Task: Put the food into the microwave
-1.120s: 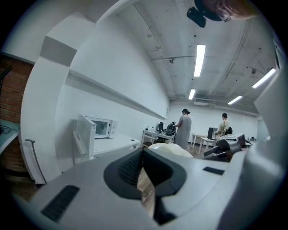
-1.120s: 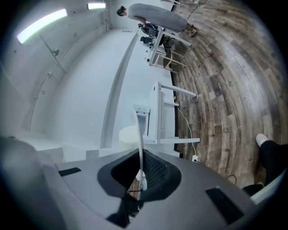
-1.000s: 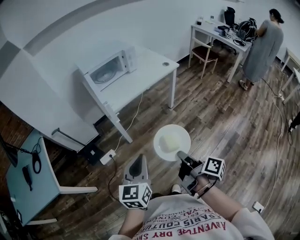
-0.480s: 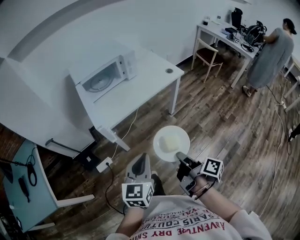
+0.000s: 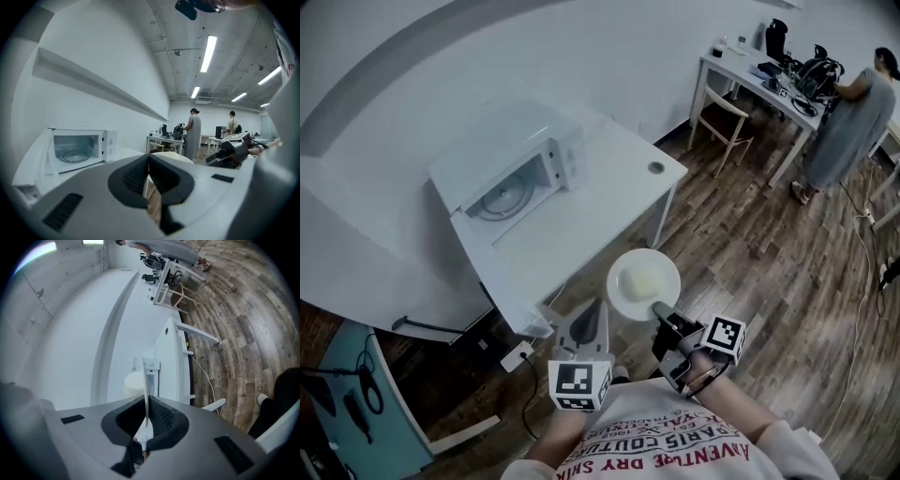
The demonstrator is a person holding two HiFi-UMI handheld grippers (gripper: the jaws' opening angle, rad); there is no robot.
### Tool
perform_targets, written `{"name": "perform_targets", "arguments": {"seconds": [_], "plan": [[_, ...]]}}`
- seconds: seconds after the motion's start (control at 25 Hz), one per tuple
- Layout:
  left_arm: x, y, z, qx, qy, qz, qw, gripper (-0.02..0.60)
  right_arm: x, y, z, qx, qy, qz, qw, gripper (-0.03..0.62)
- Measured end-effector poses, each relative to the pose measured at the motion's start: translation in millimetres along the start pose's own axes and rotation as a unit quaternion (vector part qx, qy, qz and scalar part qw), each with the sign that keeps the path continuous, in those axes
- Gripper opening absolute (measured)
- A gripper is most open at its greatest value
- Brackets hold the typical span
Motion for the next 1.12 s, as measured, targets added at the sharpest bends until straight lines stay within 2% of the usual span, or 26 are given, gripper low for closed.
{"name": "perform_targets", "arguments": {"seconds": [0.28,0.48,0.6,0.76,0.96,1.12], "plan": [[37.0,-3.4,-41.3,0.013,-0.042,0.016,0.9989,0.006,-0.1,-27.7,-69.8,0.043,0.0,-0.007,0.999,0.021],[65.3,-14.8,-78.7,-0.002,-0.115,0.027,0.993,0.006,2.3,-66.7,-132.2,0.105,-0.014,0.001,0.994,0.021],[81.1,-22.9,-108.2,-0.017,-0.169,0.039,0.9847,0.006,9.3,-96.7,-171.8,0.158,-0.028,0.021,0.987,0.021],[93.8,-31.8,-144.8,-0.027,-0.215,0.071,0.9737,0.006,17.6,-135.3,-214.7,0.22,-0.038,0.035,0.974,0.021],[110.5,-37.7,-165.7,-0.046,-0.301,0.108,0.9462,0.006,24.5,-166.5,-260.8,0.29,-0.041,0.05,0.955,0.021],[115.0,-32.9,-170.9,-0.046,-0.345,0.118,0.9302,0.006,23.5,-174.8,-292.3,0.325,-0.039,0.059,0.943,0.021]]}}
Point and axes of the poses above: the fingertips, and each gripper's own axes: z backward along the fingers, x to its left, y out of its underside, the point moved 7 cm from there along z, backward along the fingers, and after that the axes turned 8 degrees about z, right-handed, at the moved point
